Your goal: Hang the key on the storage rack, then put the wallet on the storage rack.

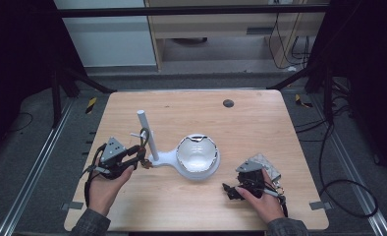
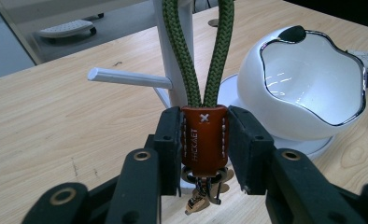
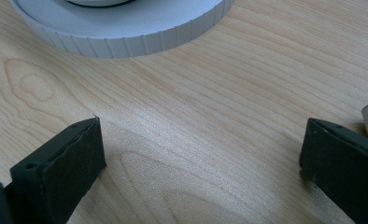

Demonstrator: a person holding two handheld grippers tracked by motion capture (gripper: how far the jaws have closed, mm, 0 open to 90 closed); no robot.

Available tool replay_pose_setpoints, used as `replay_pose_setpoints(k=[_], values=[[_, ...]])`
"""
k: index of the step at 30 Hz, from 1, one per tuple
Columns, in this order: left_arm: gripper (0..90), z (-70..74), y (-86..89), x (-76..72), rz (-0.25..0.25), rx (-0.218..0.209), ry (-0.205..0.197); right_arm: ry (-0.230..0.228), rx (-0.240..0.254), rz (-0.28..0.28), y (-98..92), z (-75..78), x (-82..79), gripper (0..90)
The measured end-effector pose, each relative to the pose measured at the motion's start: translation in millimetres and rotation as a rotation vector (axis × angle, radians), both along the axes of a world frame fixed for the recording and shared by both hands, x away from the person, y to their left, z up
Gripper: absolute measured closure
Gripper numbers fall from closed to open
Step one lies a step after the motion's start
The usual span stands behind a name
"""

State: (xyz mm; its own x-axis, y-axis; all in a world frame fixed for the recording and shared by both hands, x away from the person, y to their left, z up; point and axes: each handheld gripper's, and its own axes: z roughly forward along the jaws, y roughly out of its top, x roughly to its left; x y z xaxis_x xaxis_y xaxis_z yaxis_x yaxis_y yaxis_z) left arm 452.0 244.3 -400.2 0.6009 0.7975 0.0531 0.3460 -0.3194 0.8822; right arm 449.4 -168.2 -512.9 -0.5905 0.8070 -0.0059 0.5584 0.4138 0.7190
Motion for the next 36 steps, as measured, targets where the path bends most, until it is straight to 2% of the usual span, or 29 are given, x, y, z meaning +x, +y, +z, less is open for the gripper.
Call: replay_pose_setpoints(k=[2,3,5,7,8,9,10,13,16,18,20,21,23,26,30,36], values=[[55.1,-3.1,0.5,-0.6,0.015,-0.025,-0.010,-0.001,0.000,0.000,0.0,0.0,0.0,0.4],[47.4,-6.2,1.8,-1.8,0.017,-0.047,-0.011,-0.002,-0.002,0.001,0.1,0.2,0.0,1.0],[45.3,-9.9,2.7,-3.1,0.018,-0.053,-0.010,0.005,-0.004,0.006,0.0,1.0,0.1,1.8],[36.2,-18.0,4.9,-5.0,0.016,-0.047,0.003,0.018,-0.018,0.011,-0.3,3.7,0.2,4.5],[30.8,-31.4,10.0,-8.6,0.037,-0.032,0.005,0.019,-0.044,0.008,-0.1,7.3,-1.5,5.7],[25.9,-31.4,10.0,-8.6,0.037,-0.032,0.005,0.019,-0.044,0.008,-0.1,7.3,-1.5,5.7],[25.9,-35.9,12.0,-8.4,0.045,-0.018,0.008,0.017,-0.066,0.015,-0.5,11.6,-3.3,5.3],[14.7,-47.3,18.1,-5.7,0.055,0.009,0.067,0.009,-0.096,0.027,-2.6,23.7,-4.8,5.4],[10.9,-59.2,27.1,-2.7,0.083,0.022,0.116,0.008,-0.120,0.025,-4.8,39.0,-3.3,6.1],[9.4,-67.7,32.6,0.0,0.112,0.015,0.139,0.005,-0.135,0.024,-7.1,50.8,-1.1,6.6],[7.5,-77.0,34.8,2.9,0.131,0.010,0.182,0.014,-0.141,0.015,-11.4,62.2,1.7,6.7],[7.3,-80.0,35.1,3.9,0.131,0.013,0.194,0.018,-0.139,0.009,-14.6,67.1,3.5,6.7],[7.2,-82.8,35.6,5.7,0.146,0.021,0.193,0.036,-0.152,-0.013,-22.5,74.3,7.4,7.5],[5.5,-87.5,37.8,9.8,0.159,0.044,0.208,0.074,-0.163,-0.041,-36.6,77.8,13.0,9.0],[5.5,-92.7,41.3,12.7,0.167,0.052,0.224,0.149,-0.171,-0.070,-52.5,74.6,18.0,10.0],[5.5,-98.9,40.8,15.0,0.167,0.082,0.243,0.198,-0.190,-0.085,-66.2,77.3,23.4,10.3]])
